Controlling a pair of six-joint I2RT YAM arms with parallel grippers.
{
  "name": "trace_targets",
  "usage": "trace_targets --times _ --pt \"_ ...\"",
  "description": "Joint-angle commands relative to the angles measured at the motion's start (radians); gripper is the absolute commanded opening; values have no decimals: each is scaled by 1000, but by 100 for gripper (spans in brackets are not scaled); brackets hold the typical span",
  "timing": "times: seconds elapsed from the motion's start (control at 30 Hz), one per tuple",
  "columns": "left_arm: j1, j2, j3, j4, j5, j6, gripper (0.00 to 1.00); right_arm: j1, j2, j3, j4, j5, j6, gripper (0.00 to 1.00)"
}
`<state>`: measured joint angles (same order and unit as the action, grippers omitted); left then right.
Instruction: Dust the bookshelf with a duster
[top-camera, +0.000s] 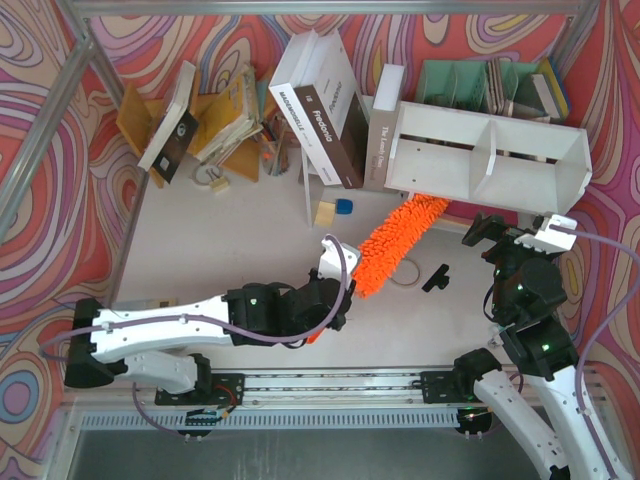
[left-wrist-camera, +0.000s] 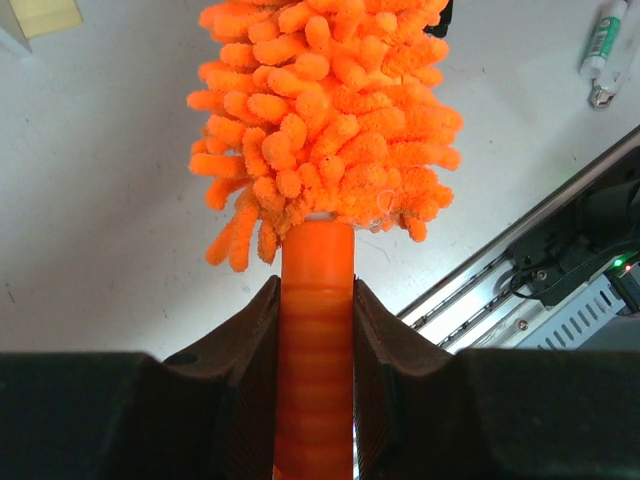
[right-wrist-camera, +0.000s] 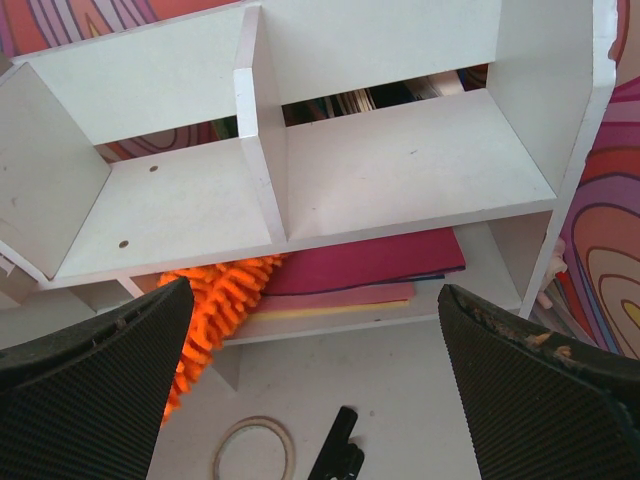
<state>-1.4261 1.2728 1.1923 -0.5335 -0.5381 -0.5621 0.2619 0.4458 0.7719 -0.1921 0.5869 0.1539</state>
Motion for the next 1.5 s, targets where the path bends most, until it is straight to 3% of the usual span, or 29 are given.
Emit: trace_targets --times 0.0,0.27,0.5,0.87,1.17,1.47 --pt "19 -67 -48 6 -115 -69 0 -1 -8 1 31 16 -5 99" --pt "11 10 26 93 13 -19 0 -1 -8 1 30 16 -5 99" --pt "-23 63 93 130 7 18 0 -1 -10 0 29 16 -6 99" --pt "-26 -130 -32 25 -159 -11 0 -1 -12 1 26 10 -1 99" --pt "1 -110 -59 -54 23 -26 0 -1 5 14 20 -7 15 99" --pt "0 -307 -218 28 104 31 0 -1 10 10 22 -30 20 99"
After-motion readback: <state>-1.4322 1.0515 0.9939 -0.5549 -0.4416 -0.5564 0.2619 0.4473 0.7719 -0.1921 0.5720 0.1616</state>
